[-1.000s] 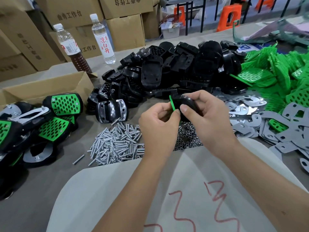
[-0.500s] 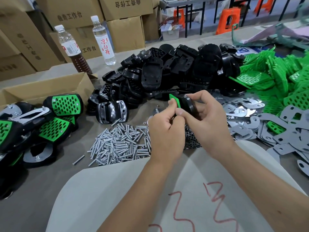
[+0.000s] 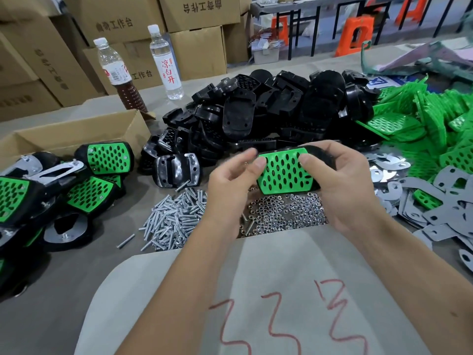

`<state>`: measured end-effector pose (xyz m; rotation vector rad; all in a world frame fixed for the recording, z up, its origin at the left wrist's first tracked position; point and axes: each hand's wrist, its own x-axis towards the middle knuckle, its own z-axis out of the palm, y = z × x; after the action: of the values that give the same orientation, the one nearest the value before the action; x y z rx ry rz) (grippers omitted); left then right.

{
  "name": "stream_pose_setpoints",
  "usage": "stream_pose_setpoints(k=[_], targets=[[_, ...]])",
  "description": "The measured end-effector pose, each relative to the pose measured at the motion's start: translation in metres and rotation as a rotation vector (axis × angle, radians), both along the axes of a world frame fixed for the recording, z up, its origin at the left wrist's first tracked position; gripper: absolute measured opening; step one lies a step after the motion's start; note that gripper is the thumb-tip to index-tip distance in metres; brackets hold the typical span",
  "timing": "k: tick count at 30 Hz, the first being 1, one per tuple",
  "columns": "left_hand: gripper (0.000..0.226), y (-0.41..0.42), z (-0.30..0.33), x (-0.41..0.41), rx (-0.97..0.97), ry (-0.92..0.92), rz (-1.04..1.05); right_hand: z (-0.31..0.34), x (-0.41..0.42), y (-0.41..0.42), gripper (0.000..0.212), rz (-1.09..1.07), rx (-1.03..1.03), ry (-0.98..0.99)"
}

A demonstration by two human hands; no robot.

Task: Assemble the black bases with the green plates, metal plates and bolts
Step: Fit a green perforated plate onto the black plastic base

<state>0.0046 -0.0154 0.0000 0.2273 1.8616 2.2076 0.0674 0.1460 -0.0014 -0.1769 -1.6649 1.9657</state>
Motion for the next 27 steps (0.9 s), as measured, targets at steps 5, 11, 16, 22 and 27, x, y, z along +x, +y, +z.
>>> stream_pose_setpoints(k=[5, 11, 16, 22, 27], targets=[[0.015, 0.001, 0.007, 0.006, -0.045, 0.055, -0.025, -0.001, 0.0, 0.0, 0.008, 0.124, -0.057, -0.069], [0.016, 0.005, 0.008, 0.012, -0.078, 0.076, -0.02, -0.001, 0.002, -0.002, 0.015, 0.162, -0.014, -0.091], [0.024, 0.004, 0.011, 0.013, -0.049, -0.013, -0.13, 0.002, 0.002, 0.001, 0.02, 0.192, -0.061, -0.113], [0.031, 0.003, 0.011, 0.012, -0.057, 0.009, -0.087, 0.0, 0.004, -0.003, 0.021, 0.24, 0.019, -0.156], [0.034, 0.003, 0.015, 0.013, 0.001, -0.082, -0.179, 0.007, 0.005, -0.006, 0.036, 0.265, -0.142, -0.222]])
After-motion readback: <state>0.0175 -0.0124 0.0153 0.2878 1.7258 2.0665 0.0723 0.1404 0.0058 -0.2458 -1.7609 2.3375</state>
